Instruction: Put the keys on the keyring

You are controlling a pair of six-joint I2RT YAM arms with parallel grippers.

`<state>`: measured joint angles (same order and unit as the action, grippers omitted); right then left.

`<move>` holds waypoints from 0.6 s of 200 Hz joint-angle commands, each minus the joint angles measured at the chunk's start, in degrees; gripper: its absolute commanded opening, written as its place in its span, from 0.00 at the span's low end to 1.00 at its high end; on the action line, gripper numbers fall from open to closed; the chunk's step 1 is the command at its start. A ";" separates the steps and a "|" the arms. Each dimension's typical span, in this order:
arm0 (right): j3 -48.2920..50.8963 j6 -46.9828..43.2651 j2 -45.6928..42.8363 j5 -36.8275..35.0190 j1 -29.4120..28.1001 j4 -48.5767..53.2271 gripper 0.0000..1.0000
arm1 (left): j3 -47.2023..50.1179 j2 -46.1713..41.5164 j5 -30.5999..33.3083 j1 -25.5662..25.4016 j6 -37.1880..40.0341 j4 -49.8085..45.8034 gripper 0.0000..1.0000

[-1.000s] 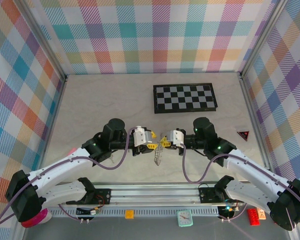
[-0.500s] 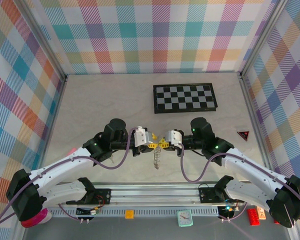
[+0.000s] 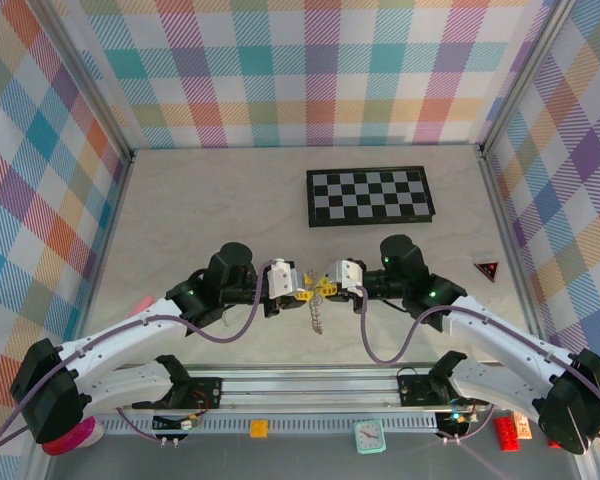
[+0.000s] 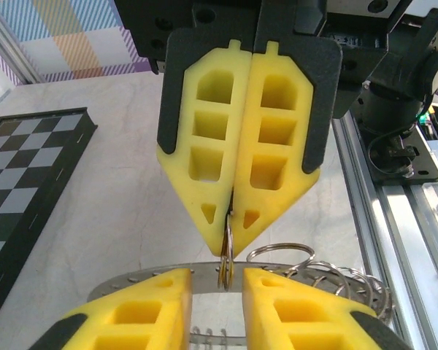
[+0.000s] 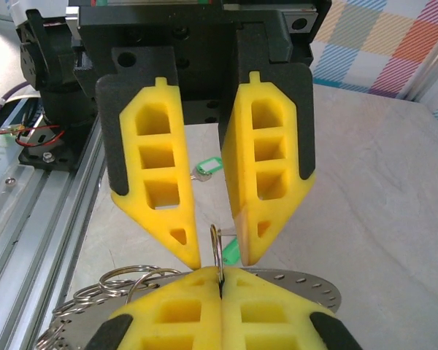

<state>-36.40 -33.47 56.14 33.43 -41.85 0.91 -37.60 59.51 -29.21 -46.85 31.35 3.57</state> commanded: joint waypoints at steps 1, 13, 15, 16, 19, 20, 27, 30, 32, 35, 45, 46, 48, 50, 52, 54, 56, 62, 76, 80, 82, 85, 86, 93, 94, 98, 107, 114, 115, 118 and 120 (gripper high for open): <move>-1.97 0.69 0.37 2.39 -0.64 -2.92 0.00 | 0.60 -0.35 -0.28 -0.77 1.20 3.07 0.21; -1.92 0.69 0.53 2.27 -0.77 -2.93 0.00 | 0.60 -0.46 -0.30 -0.72 1.25 3.01 0.20; -1.98 0.69 0.54 2.24 -0.78 -3.00 0.00 | 0.60 -0.58 -0.29 -0.77 1.25 2.95 0.20; -1.99 0.69 0.55 2.20 -0.78 -2.96 0.00 | 0.60 -0.60 -0.26 -0.73 1.30 2.98 0.19; -2.00 0.69 0.55 2.21 -0.80 -2.93 0.00 | 0.60 -0.66 -0.28 -0.70 1.26 2.94 0.19; -2.00 0.65 0.55 2.23 -0.79 -2.93 0.00 | 0.60 -0.68 -0.30 -0.74 1.26 2.93 0.19; -2.00 0.68 0.63 2.41 -0.81 -2.93 0.00 | 0.60 -0.84 -0.29 -0.70 1.35 2.76 0.18; -1.95 0.69 0.64 2.40 -0.79 -2.91 0.00 | 0.60 -0.88 -0.26 -0.74 1.34 2.75 0.17; -1.97 0.69 0.64 2.47 -0.83 -2.86 0.00 | 0.60 -0.95 -0.26 -0.71 1.39 2.75 0.17; -1.95 0.69 0.64 2.50 -0.86 -2.84 0.00 | 0.60 -0.97 -0.31 -0.71 1.36 2.75 0.16; -1.95 0.69 0.73 2.60 -0.87 -2.75 0.00 | 0.60 -0.97 -0.36 -0.72 1.41 2.67 0.13; -1.98 0.69 0.73 2.60 -0.87 -2.75 0.00 | 0.56 -0.97 -0.43 -0.76 1.42 2.67 0.13; -2.00 0.69 0.73 2.65 -0.87 -2.71 0.00 | 0.55 -0.97 -0.46 -0.78 1.43 2.67 0.12; -1.98 0.69 0.77 2.68 -0.87 -2.74 0.00 | 0.52 -0.97 -0.49 -0.78 1.43 2.69 0.11; -1.96 0.69 0.80 2.65 -0.87 -2.75 0.00 | 0.52 -0.97 -0.54 -0.74 1.47 2.67 0.10; -1.95 0.69 0.81 2.59 -0.87 -2.69 0.00 | 0.52 -0.97 -0.57 -0.75 1.44 2.67 0.09; -1.99 0.69 0.81 2.60 -0.89 -2.63 0.00 | 0.45 -0.95 -0.65 -0.71 1.43 2.67 0.08; -1.92 0.60 0.74 2.47 -0.88 -2.73 0.00 | 0.35 -0.86 -0.79 -0.73 1.43 2.59 0.05; -1.59 0.54 0.27 1.14 -0.95 -2.34 0.17 | 0.26 -0.97 -0.94 -0.85 1.76 2.58 0.00; -1.28 0.37 0.01 0.57 -0.85 -2.31 0.23 | 0.25 -1.00 -0.89 -0.84 1.85 2.58 0.00; -1.12 0.28 -0.16 0.23 -0.91 -2.31 0.25 | 0.25 -0.98 -0.81 -0.82 1.86 2.53 0.00; -0.94 0.13 -0.49 -0.34 -0.91 -2.21 0.28 | 0.25 -1.13 -0.64 -0.83 2.05 2.50 0.00; -0.81 0.06 -0.59 -0.49 -0.89 -2.18 0.29 | 0.25 -1.14 -0.57 -0.85 2.14 2.49 0.00; -0.32 -0.50 -1.36 -1.78 -0.88 -1.48 0.33 | 0.38 -1.38 -0.04 -0.88 2.46 2.35 0.00; -0.28 -0.61 -1.46 -2.09 -0.87 -1.28 0.33 | 0.40 -1.44 0.04 -0.88 2.56 2.29 0.00; -0.02 -1.05 -2.01 -3.09 -0.92 -0.52 0.34 | 0.49 -1.61 0.49 -1.01 2.77 2.21 0.00; 0.43 -1.76 -3.28 -5.56 -0.90 1.54 0.35 | 0.73 -2.04 1.69 -1.24 3.44 2.02 0.00; 0.97 -2.02 -4.23 -7.37 -0.91 2.44 0.35 | 1.06 -2.49 2.25 -1.55 4.62 1.75 0.00; 1.07 -2.07 -4.39 -7.61 -0.89 2.52 0.35 | 1.14 -2.52 2.28 -1.56 4.87 1.72 0.00; 1.33 -2.12 -4.76 -8.05 -0.87 2.88 0.35 | 1.32 -2.75 2.42 -1.64 5.59 1.69 0.00; 1.51 -2.16 -5.04 -8.28 -0.94 3.01 0.35 | 1.51 -2.84 2.59 -1.79 5.90 1.74 0.00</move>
<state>-36.34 -33.89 54.57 29.89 -42.41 0.95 -37.45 59.18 -27.92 -47.40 33.15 3.57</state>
